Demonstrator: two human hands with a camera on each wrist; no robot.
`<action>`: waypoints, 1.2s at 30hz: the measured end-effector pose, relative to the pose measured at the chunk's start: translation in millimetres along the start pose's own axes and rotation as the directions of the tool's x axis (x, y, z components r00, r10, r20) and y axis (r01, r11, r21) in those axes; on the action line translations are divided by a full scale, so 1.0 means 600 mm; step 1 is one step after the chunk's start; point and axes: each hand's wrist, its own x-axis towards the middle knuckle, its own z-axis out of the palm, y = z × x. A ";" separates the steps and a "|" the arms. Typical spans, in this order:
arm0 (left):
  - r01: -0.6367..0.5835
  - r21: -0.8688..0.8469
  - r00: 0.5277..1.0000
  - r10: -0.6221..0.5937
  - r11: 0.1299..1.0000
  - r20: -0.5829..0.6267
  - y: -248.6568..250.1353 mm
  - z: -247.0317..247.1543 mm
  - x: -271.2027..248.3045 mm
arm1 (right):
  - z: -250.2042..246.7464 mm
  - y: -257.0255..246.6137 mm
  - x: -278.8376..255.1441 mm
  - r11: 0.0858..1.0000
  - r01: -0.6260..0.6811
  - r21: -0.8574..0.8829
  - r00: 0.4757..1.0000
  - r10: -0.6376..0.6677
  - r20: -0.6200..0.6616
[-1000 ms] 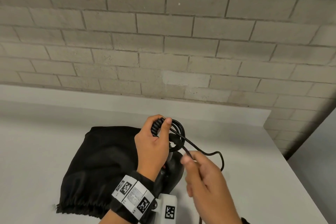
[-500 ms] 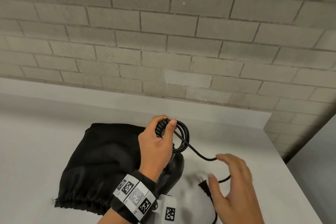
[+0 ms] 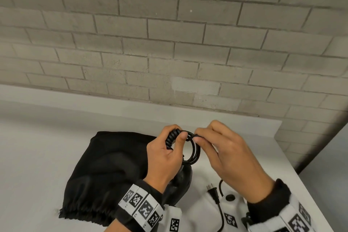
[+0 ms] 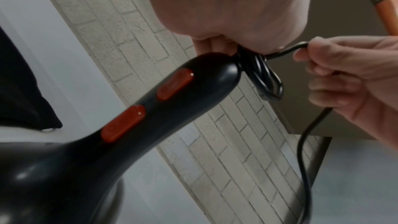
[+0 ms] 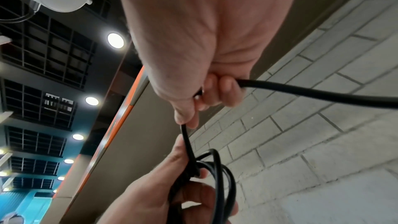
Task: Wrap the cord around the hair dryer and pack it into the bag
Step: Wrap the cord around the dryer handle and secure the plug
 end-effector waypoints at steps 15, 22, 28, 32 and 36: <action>-0.089 -0.130 0.990 0.102 0.987 0.099 0.002 -0.003 -0.009 | 0.040 0.022 0.045 0.726 -0.373 0.578 0.920 0.368 0.131; -0.101 -0.154 0.995 0.103 0.983 0.005 0.002 0.002 -0.015 | 0.076 0.018 0.009 0.263 -0.504 0.823 0.775 0.559 0.295; -0.086 -0.111 0.993 0.076 0.990 -0.090 0.004 0.002 -0.013 | 0.092 0.014 -0.031 0.165 -0.457 0.874 0.806 0.493 0.328; -0.035 -0.088 0.993 0.025 0.995 -0.114 0.002 -0.005 -0.007 | 0.100 0.017 -0.051 0.254 -0.419 0.872 0.871 0.384 0.307; 0.033 -0.065 0.999 -0.034 0.997 -0.020 0.003 -0.013 -0.004 | 0.100 0.025 -0.050 0.360 -0.428 0.829 0.881 0.370 0.294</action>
